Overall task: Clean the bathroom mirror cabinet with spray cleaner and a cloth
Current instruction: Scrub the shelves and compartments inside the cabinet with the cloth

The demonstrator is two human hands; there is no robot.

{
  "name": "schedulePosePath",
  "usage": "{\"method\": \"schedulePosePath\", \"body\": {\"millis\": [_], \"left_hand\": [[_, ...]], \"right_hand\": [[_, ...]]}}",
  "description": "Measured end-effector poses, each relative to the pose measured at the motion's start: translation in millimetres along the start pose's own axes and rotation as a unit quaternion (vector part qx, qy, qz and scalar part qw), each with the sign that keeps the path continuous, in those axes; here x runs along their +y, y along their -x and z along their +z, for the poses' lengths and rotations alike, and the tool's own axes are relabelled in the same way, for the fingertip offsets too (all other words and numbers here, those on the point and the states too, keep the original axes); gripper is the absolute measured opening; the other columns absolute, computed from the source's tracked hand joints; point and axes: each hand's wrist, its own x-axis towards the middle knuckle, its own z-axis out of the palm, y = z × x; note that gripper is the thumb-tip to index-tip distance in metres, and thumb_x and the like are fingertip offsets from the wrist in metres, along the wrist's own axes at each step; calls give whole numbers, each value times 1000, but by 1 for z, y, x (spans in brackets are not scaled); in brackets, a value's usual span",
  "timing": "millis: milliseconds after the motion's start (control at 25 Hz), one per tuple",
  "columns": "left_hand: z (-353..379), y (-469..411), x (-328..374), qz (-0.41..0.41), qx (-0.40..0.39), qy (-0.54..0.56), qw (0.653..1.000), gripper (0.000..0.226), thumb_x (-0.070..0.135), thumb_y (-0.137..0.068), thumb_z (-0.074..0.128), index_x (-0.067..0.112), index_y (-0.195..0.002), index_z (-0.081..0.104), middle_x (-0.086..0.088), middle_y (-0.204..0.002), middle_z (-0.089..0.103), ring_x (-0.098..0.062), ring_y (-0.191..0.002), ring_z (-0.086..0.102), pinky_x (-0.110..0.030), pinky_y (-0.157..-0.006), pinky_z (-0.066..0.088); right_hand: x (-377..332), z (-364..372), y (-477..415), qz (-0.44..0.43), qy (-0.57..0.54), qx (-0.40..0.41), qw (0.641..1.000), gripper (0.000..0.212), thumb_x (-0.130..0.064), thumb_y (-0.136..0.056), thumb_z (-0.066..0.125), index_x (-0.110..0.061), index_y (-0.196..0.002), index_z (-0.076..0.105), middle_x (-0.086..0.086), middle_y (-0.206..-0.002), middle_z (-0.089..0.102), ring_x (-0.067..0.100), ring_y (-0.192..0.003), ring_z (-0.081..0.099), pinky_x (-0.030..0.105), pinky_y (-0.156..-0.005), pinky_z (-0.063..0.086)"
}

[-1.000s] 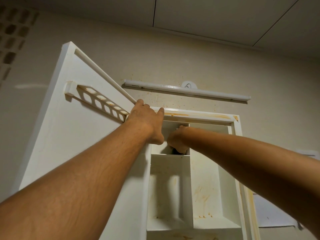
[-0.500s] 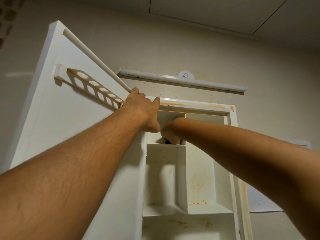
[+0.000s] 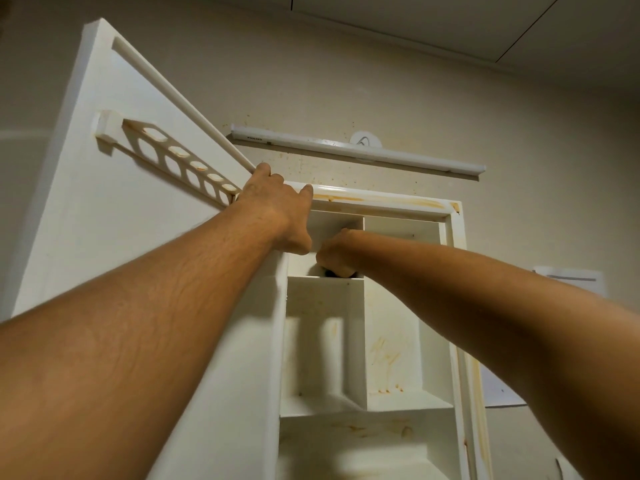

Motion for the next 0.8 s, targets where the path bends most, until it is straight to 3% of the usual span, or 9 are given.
{"method": "schedulePosePath", "body": {"millis": [160,280,360,440,560,680,720,800], "left_hand": [[-1,0,-1,3,-9,9,1000,92,60,-91,55,19,-162,14,-11,-143,56,-33,-134,48,-51,-117,23],[-2,0,-1,6,-12,10,1000,93,60,-90,55,19,-163,14,-12,-142,57,-33,-134,48,-51,-116,24],[-2,-1,-1,4,-15,11,1000,94,62,-90,55,19,-163,13,-13,-144,56,-34,-135,48,-52,-117,23],[-4,0,1,2,-19,15,1000,95,63,-91,54,18,-163,11,-12,-142,57,-34,-134,49,-52,-118,23],[-13,2,2,-1,-38,29,999,93,57,-94,53,17,-164,6,-11,-137,59,-33,-131,51,-52,-119,22],[-26,3,1,-6,-78,74,994,91,43,-95,56,17,-164,3,-11,-130,60,-33,-126,54,-51,-118,27],[-30,1,1,-9,-91,84,992,92,39,-93,58,17,-164,4,-11,-127,60,-32,-122,55,-49,-113,33],[-38,-3,-3,-16,-124,109,986,94,30,-88,62,19,-163,6,-9,-112,58,-28,-107,56,-43,-95,46]], "right_hand": [[-2,-19,19,14,-46,-67,997,6,-11,-93,63,-13,-97,67,3,-90,66,24,-89,66,35,-92,53],[6,-36,36,12,-49,-96,994,28,-10,-88,73,-11,-116,68,5,-108,68,24,-97,64,31,-86,48],[15,-44,48,23,-145,-34,989,35,-12,-88,75,-14,-122,66,4,-109,67,23,-100,63,32,-84,50],[22,-40,64,68,-275,104,953,32,-17,-90,72,-19,-121,66,2,-104,68,22,-96,65,34,-84,56],[8,-17,80,172,-454,267,832,26,-25,-90,71,-22,-115,64,-1,-99,67,18,-90,65,31,-76,57],[-21,-12,70,253,-621,244,700,13,-25,-94,66,-18,-103,64,1,-94,67,18,-84,66,33,-73,60],[-27,-15,64,284,-685,219,634,8,-23,-95,62,-14,-96,63,4,-92,68,21,-82,67,37,-75,62],[-30,-23,55,339,-817,166,436,10,-11,-95,56,-6,-89,62,14,-86,70,27,-74,71,45,-72,65]]}}
